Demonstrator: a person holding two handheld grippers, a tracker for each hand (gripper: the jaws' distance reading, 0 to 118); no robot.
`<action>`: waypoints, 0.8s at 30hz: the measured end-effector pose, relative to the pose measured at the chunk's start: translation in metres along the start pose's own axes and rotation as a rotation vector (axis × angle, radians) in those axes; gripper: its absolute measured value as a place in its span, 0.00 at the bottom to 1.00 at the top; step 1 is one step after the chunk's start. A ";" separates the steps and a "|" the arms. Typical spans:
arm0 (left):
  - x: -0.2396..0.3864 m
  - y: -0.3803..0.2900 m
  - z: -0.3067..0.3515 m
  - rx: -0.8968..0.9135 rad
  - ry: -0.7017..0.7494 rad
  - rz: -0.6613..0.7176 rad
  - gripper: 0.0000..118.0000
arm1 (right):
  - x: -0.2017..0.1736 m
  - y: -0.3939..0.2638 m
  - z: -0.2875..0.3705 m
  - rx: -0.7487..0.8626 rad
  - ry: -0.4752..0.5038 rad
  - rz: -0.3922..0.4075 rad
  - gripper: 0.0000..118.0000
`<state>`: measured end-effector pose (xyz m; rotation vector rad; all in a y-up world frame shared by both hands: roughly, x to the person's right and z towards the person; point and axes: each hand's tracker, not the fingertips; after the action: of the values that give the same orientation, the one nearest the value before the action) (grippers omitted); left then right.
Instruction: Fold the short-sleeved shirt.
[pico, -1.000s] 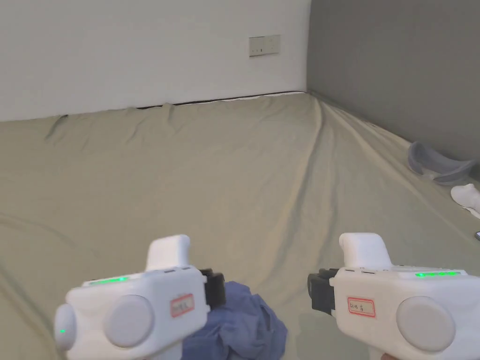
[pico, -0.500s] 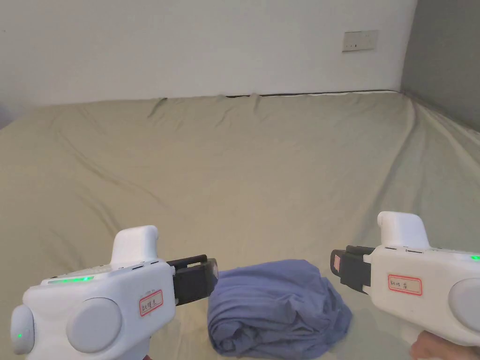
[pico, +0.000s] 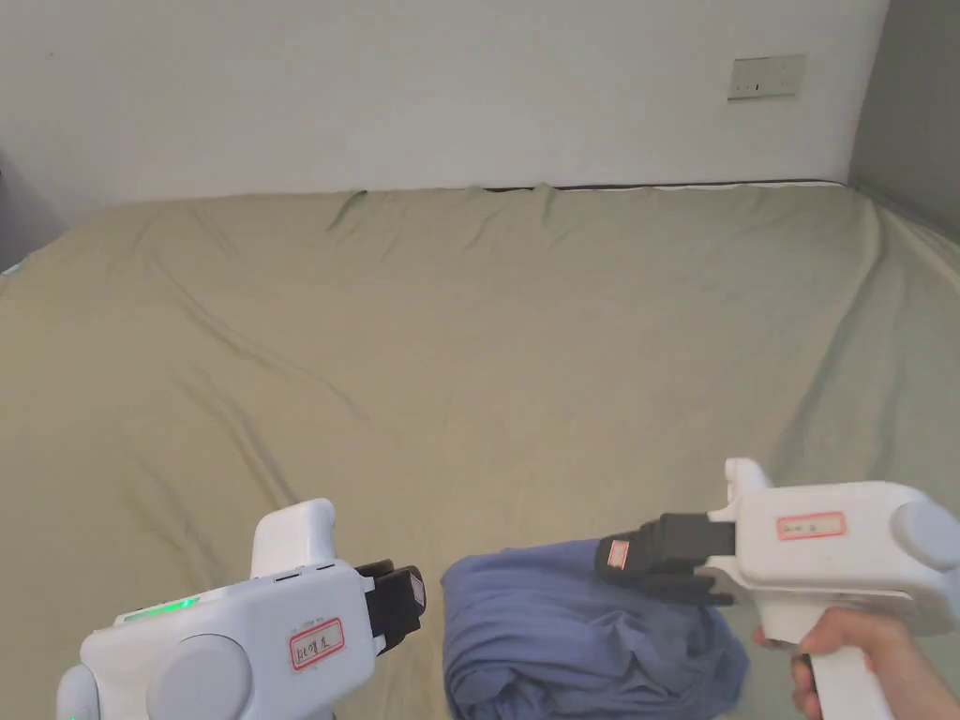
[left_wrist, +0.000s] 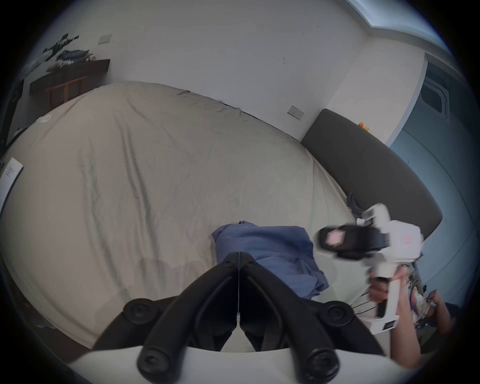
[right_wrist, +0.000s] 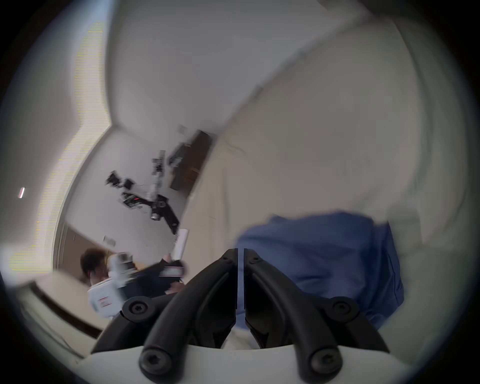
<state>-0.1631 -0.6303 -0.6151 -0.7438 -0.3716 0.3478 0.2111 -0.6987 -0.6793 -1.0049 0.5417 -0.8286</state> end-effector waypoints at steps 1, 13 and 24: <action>-0.004 0.002 -0.002 -0.002 -0.013 0.002 0.00 | 0.013 -0.002 -0.009 -0.016 -0.048 -0.037 0.05; -0.033 0.011 -0.063 -0.193 -0.168 0.199 1.00 | 0.027 -0.004 -0.020 -0.073 -0.041 0.006 0.04; -0.061 0.014 -0.139 -0.503 -0.382 0.351 1.00 | 0.033 -0.003 -0.020 -0.081 -0.014 0.006 0.04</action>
<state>-0.1574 -0.7292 -0.7314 -1.2451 -0.7058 0.7484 0.2141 -0.7366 -0.6862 -1.0824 0.5700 -0.7993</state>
